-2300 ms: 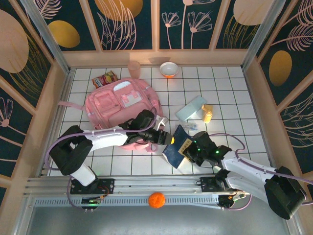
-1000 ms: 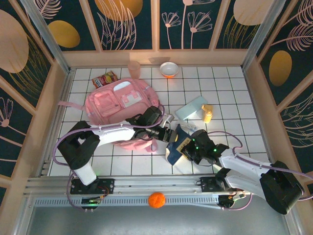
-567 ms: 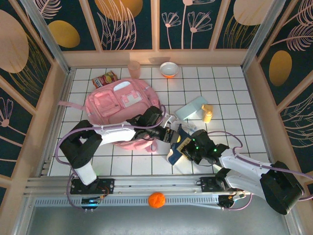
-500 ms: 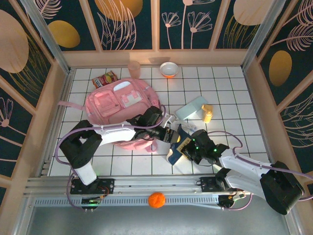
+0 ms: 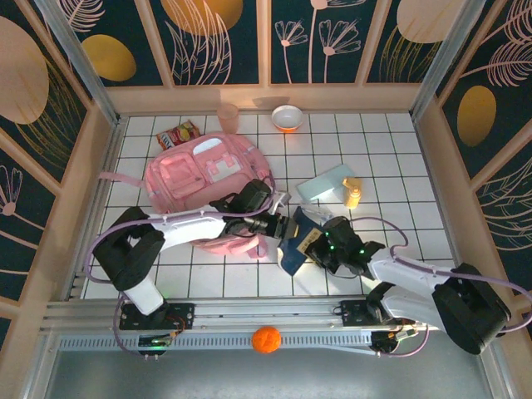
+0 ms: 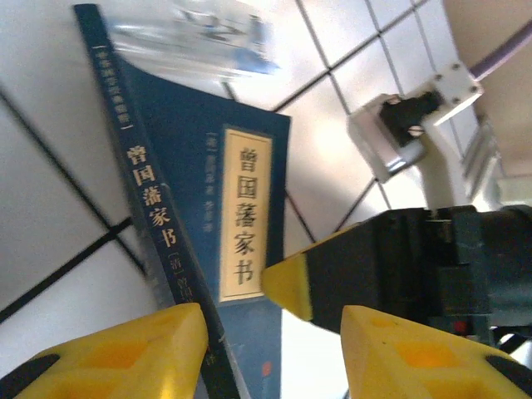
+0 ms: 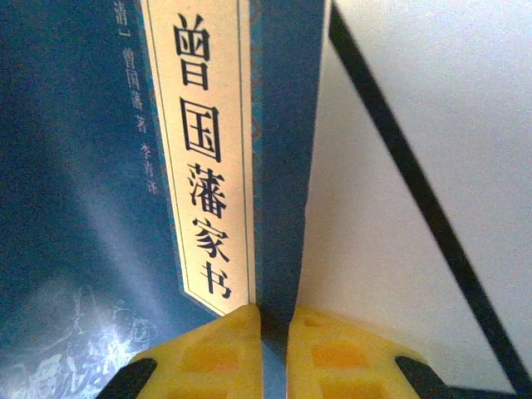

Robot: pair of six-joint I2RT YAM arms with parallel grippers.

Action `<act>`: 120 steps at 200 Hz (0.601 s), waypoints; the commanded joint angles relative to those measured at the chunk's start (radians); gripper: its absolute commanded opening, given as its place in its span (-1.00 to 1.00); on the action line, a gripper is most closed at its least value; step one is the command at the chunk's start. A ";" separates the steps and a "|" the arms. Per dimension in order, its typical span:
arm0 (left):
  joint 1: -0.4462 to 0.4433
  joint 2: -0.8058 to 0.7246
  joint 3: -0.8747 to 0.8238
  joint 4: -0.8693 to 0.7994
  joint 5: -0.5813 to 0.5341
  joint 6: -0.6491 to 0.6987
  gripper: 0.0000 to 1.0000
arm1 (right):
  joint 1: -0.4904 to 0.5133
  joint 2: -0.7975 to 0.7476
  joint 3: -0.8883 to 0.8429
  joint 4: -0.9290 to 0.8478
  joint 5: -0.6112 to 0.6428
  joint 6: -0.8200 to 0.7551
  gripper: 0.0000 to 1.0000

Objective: Pack the student bag

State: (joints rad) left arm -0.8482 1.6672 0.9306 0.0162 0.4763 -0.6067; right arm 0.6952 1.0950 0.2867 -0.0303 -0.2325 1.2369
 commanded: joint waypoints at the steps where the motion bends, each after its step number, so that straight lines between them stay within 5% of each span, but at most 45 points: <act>1: 0.001 -0.010 -0.065 -0.178 -0.027 0.003 -0.03 | 0.006 0.071 0.064 0.208 0.019 -0.042 -0.78; 75: 0.037 -0.119 0.008 -0.389 -0.304 0.113 0.14 | 0.020 0.210 0.110 0.148 0.030 -0.051 -0.80; 120: 0.040 -0.077 -0.033 -0.418 -0.338 0.138 0.10 | 0.020 0.202 0.114 0.122 0.042 -0.061 -0.80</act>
State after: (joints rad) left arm -0.8116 1.5597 0.9169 -0.3122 0.1982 -0.4999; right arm 0.7086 1.2942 0.3820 0.1055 -0.2260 1.2018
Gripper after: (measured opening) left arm 0.553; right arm 0.101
